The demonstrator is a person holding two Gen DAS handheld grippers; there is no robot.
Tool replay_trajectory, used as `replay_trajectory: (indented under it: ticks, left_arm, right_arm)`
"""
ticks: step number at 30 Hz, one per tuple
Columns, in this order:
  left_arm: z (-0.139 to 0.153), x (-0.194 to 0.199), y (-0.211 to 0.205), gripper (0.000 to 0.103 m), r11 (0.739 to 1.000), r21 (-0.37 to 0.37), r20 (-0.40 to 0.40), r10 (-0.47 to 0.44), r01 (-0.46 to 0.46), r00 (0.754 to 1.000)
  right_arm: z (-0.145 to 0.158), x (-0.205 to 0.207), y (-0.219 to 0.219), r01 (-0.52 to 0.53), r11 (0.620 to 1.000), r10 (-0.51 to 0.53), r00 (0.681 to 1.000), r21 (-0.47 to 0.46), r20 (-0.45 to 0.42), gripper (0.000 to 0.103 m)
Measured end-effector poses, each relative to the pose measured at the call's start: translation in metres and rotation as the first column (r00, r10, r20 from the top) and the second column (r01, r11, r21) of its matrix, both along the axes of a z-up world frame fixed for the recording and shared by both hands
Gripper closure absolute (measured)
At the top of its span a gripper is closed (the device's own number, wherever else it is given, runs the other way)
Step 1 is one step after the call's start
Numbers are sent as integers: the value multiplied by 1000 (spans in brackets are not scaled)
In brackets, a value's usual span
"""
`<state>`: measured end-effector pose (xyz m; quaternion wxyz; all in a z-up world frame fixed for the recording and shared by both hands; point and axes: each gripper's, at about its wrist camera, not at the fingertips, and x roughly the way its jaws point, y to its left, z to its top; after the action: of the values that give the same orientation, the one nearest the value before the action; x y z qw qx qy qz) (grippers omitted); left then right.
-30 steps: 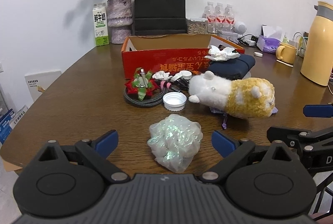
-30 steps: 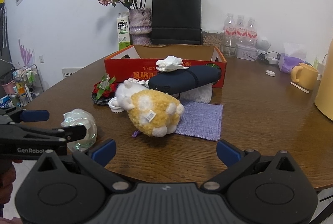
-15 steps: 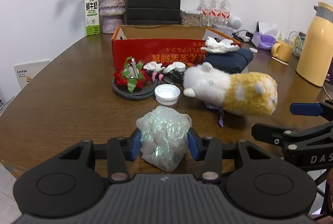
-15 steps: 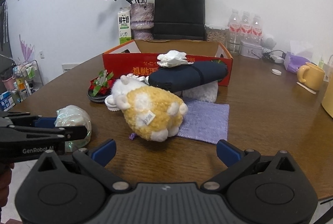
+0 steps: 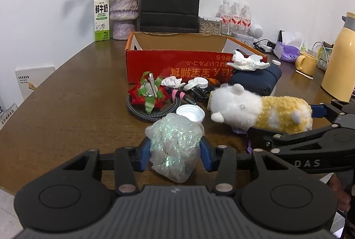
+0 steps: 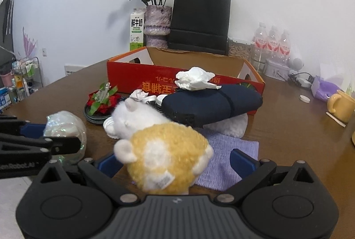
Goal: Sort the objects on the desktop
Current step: 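Grasp the clear plastic bag with the left tool while the right tool grasps the plush toy, then carry the bag and plush toy into the cardboard box and release both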
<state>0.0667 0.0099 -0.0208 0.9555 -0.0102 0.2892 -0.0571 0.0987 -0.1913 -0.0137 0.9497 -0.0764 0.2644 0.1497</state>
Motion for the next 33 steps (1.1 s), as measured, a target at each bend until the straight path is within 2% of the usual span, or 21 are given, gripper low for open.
replay_trajectory:
  ticks: [3,6,12,24,33]
  left_arm:
    - [-1,4,2,58,1000,-3,-4,0,0,1000]
    - [-2,7,3,58,1000,-7,-11,0,0,1000]
    - [-2,5,5,58,1000,-11,-11,4,-4,1000]
    - [13,-11,6,58,1000,-9,46,15,-15,999]
    - [54,-13,6,58,1000,-23,155,4,0,988]
  right_arm:
    - [-2,4,3,-7,1000,7,1000,-9,4,10]
    - [-4,6,5,-21,1000,21,1000,-22,6,30]
    - [-5,2,4,-43,999,43,999,-19,20,39]
    - [12,-19,0,-70,997,67,994,29,86,43]
    - [46,-28,-6,-69,997,59,981,46,184,43]
